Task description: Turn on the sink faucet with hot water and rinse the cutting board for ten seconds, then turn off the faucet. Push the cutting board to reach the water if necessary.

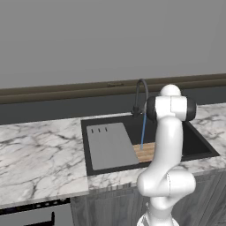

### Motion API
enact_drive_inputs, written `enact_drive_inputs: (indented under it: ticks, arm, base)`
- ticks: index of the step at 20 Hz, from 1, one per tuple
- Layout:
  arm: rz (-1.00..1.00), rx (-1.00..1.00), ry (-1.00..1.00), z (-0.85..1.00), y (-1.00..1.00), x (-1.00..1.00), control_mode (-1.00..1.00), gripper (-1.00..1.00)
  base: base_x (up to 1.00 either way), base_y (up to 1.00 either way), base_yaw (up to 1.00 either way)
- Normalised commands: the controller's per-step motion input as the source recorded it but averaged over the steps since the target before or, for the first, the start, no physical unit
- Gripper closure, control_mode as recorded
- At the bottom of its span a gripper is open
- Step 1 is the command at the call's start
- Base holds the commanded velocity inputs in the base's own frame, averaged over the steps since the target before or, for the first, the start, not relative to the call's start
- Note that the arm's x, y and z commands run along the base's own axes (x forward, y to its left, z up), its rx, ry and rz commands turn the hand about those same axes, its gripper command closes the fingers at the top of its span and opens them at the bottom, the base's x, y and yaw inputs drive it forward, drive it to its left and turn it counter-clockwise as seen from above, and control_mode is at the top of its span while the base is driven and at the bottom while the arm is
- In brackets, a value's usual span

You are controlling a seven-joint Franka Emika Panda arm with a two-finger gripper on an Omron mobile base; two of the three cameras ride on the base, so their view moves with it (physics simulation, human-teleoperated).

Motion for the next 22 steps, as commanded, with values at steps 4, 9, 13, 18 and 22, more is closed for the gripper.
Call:
enact_drive_inputs:
  ticks: [4, 9, 13, 18, 22]
  arm:
    - [0.0, 0.09, 0.0, 0.13, -0.5, -0.41, -1.0, -1.0]
    - [0.0, 0.13, 0.01, 0.43, -0.32, -0.38, -1.0, -1.0]
    - [0.0, 0.13, 0.1, 0.55, -0.22, -0.34, -1.0, -1.0]
    - [0.0, 0.05, 0.15, 0.32, -0.17, -0.22, -1.0, -1.0]
    - [0.03, 0.03, 0.28, 0.27, -0.06, -0.11, -1.0, -1.0]
  base:
    - [0.0, 0.0, 0.0]
    - [0.0, 0.0, 0.0]
    - [0.0, 0.0, 0.0]
    - [0.0, 0.0, 0.0]
    - [0.0, 0.0, 0.0]
